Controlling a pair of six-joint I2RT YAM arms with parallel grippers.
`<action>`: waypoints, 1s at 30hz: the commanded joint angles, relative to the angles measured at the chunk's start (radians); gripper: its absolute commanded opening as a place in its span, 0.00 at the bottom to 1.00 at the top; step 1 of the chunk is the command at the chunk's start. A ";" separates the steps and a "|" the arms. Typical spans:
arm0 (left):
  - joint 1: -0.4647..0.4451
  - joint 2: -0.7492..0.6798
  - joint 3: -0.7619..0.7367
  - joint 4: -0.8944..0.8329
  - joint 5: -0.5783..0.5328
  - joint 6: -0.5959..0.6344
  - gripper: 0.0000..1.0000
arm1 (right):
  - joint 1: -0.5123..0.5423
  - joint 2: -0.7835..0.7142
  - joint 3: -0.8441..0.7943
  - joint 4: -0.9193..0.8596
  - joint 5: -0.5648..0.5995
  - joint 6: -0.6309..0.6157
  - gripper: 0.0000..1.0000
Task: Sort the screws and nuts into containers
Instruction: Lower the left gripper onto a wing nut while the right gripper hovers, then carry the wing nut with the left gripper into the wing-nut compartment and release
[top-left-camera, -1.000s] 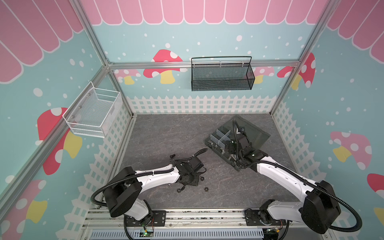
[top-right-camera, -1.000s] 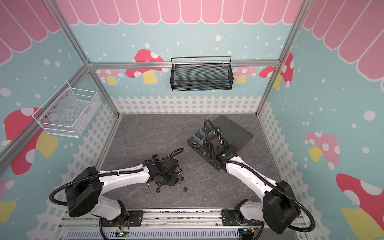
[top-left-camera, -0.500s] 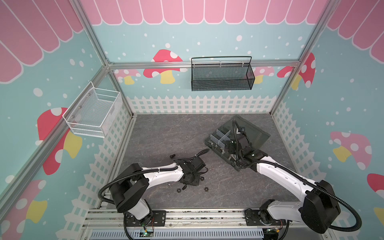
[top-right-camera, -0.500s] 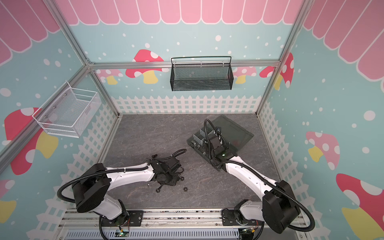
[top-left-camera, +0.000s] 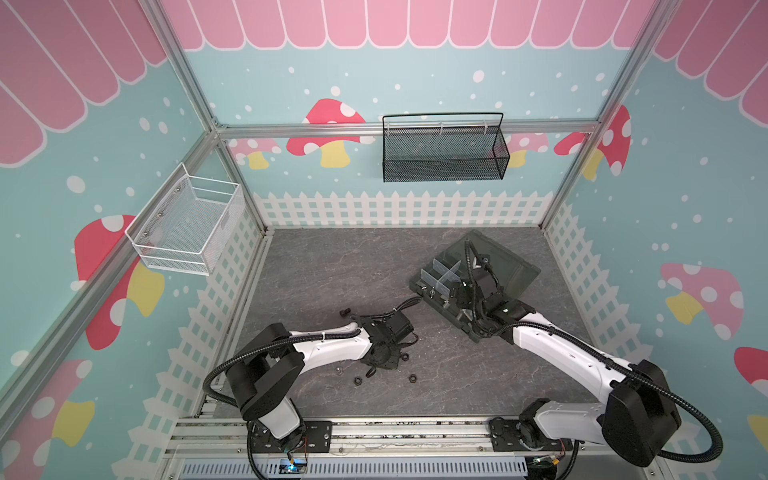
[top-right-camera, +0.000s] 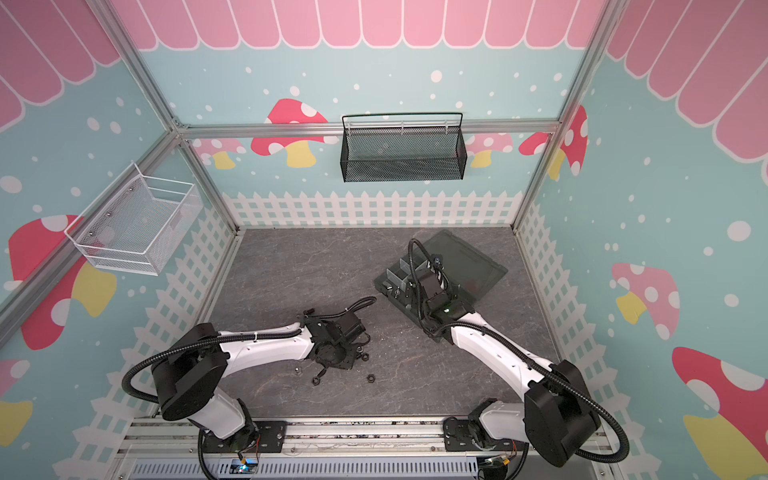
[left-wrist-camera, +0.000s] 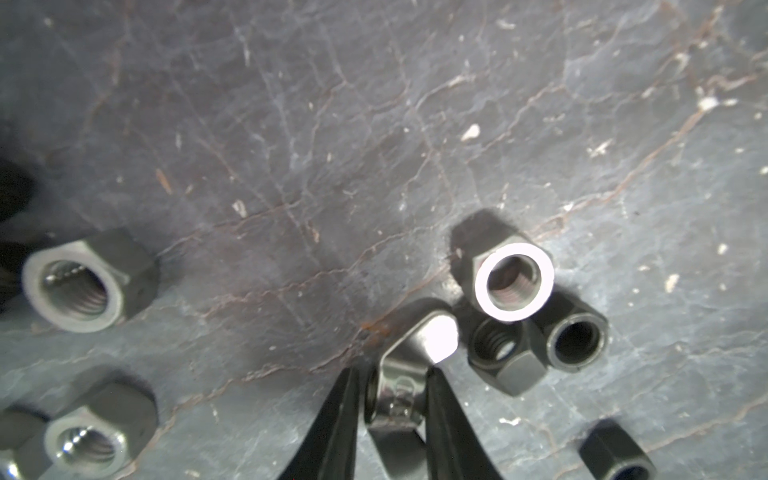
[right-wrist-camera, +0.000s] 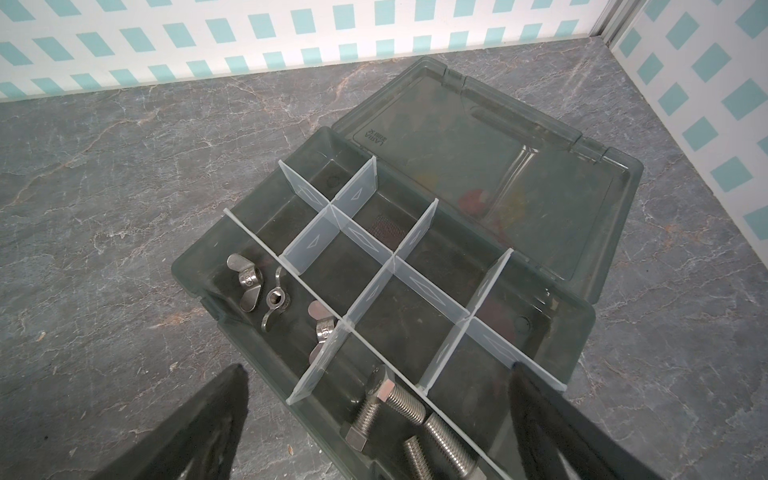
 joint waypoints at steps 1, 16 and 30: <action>-0.003 -0.002 0.008 -0.029 -0.040 -0.008 0.23 | -0.006 -0.008 -0.017 0.005 0.012 0.027 0.98; 0.006 -0.039 0.072 -0.036 -0.136 0.031 0.11 | -0.006 -0.051 -0.031 0.005 0.014 0.035 0.98; 0.067 0.056 0.355 0.052 -0.176 0.156 0.10 | -0.006 -0.154 -0.076 0.005 0.039 0.067 0.98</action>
